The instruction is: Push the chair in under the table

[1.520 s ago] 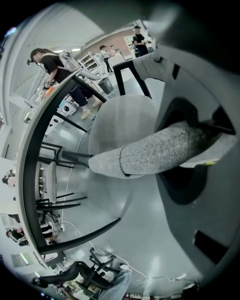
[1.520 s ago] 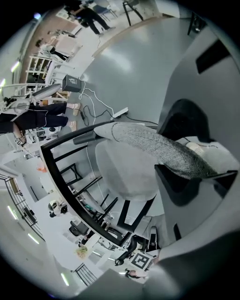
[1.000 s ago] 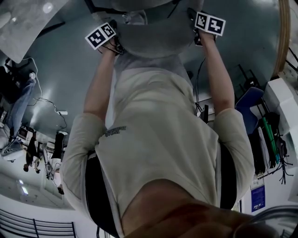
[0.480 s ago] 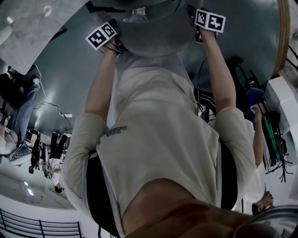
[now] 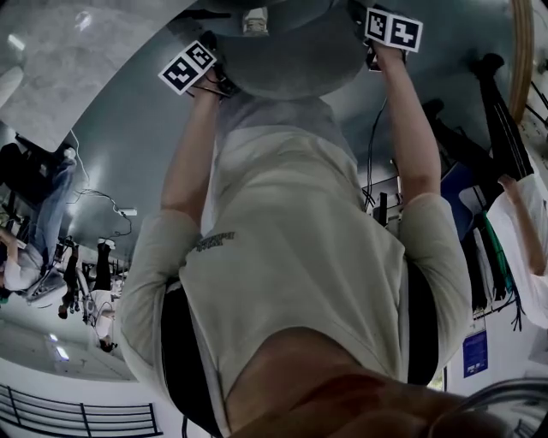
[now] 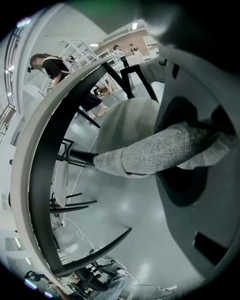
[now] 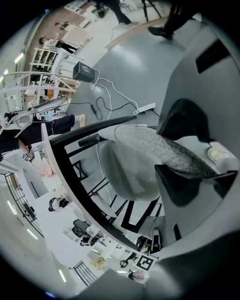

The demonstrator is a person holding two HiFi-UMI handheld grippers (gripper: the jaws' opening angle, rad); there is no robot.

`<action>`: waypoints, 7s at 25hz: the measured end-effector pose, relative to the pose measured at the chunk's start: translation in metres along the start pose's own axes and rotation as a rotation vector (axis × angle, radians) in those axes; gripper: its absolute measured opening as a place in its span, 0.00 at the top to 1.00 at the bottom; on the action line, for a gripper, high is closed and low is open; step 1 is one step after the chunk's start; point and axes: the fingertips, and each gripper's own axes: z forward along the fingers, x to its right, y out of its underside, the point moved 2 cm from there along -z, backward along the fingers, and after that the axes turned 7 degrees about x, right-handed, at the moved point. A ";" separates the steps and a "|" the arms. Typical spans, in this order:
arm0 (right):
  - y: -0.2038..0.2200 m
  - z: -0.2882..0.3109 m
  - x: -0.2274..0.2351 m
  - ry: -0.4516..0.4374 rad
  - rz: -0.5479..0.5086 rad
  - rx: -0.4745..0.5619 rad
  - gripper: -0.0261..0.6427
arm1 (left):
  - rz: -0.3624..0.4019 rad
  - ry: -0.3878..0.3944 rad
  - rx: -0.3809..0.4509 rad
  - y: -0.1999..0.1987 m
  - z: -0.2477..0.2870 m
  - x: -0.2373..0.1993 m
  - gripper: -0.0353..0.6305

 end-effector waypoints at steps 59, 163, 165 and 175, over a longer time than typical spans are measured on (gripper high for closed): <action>-0.153 0.071 -0.009 -0.023 -0.195 -0.087 0.70 | -0.126 -0.054 0.135 -0.099 0.030 0.032 0.64; -0.391 -0.459 -0.339 -0.664 -0.649 1.128 0.95 | 0.609 0.291 1.204 -0.339 -0.512 0.302 0.94; -0.390 -0.461 -0.340 -0.670 -0.657 1.121 0.95 | 0.607 0.296 1.203 -0.340 -0.512 0.303 0.94; -0.392 -0.465 -0.342 -0.659 -0.676 1.131 0.95 | 0.591 0.326 1.224 -0.340 -0.517 0.300 0.94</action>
